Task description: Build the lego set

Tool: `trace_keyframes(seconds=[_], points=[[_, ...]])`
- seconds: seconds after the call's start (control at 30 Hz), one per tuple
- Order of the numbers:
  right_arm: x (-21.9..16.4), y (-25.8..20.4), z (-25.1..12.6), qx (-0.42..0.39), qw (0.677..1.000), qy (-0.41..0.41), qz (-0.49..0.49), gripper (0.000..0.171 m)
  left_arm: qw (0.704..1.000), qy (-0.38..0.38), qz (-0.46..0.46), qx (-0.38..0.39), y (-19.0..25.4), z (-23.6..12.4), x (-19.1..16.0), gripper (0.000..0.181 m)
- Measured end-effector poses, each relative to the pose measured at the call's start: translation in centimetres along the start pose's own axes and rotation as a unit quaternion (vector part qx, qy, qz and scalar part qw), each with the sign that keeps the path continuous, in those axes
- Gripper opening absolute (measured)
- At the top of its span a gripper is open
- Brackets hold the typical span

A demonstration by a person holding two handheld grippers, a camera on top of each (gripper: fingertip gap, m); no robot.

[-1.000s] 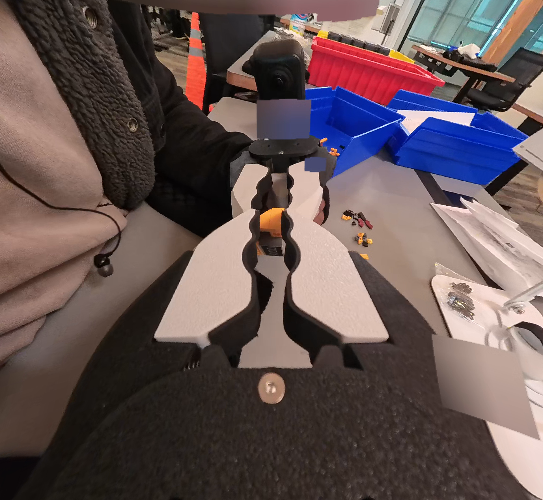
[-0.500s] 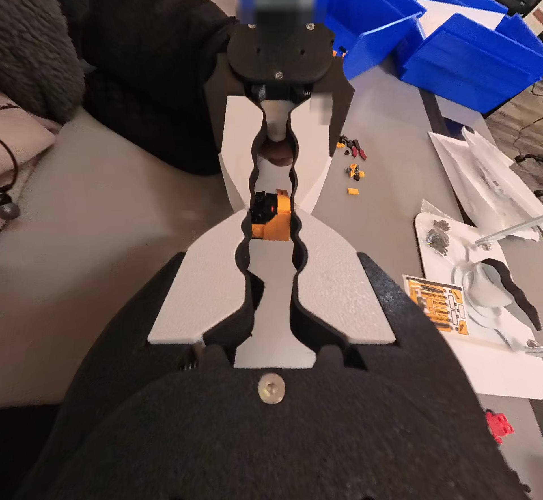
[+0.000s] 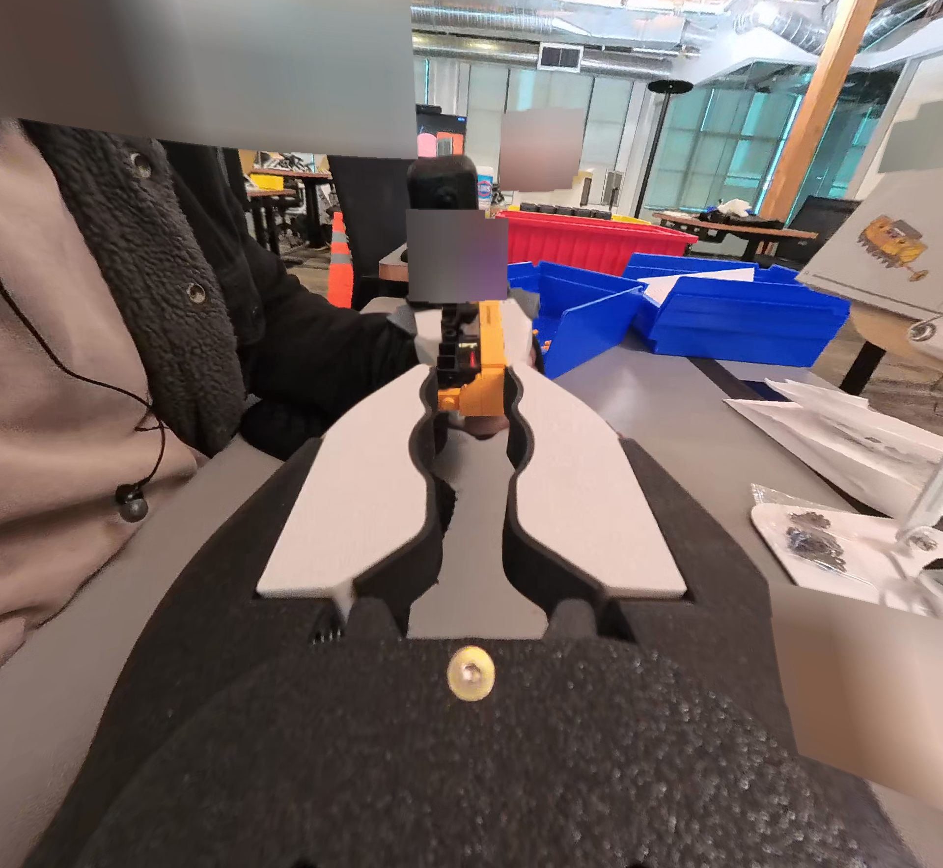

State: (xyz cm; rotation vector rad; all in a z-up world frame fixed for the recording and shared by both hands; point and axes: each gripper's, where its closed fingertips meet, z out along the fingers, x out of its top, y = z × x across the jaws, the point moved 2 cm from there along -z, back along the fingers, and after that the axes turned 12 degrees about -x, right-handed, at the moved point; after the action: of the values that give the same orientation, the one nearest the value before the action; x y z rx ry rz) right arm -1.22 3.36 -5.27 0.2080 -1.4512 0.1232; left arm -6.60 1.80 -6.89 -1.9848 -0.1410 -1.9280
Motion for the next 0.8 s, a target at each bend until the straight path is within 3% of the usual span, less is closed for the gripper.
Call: trace_keyframes(seconds=[0.13,0.6,0.8], points=[[-0.6,0.1,0.2,-0.001,1.000,-0.004,0.006,0.024,1.000,0.014,0.006,-0.010,0.5,0.1,0.9,0.016],[0.0,-0.2,-0.1,-0.005,1.000,0.001,-0.030,0.024,0.999,0.006,0.043,0.003,0.9,0.4,1.3,0.018],[-0.4,0.3,-0.3,-0.023,0.997,-0.026,-0.064,0.024,0.999,-0.009,0.032,0.013,0.1,0.4,0.3,0.036]])
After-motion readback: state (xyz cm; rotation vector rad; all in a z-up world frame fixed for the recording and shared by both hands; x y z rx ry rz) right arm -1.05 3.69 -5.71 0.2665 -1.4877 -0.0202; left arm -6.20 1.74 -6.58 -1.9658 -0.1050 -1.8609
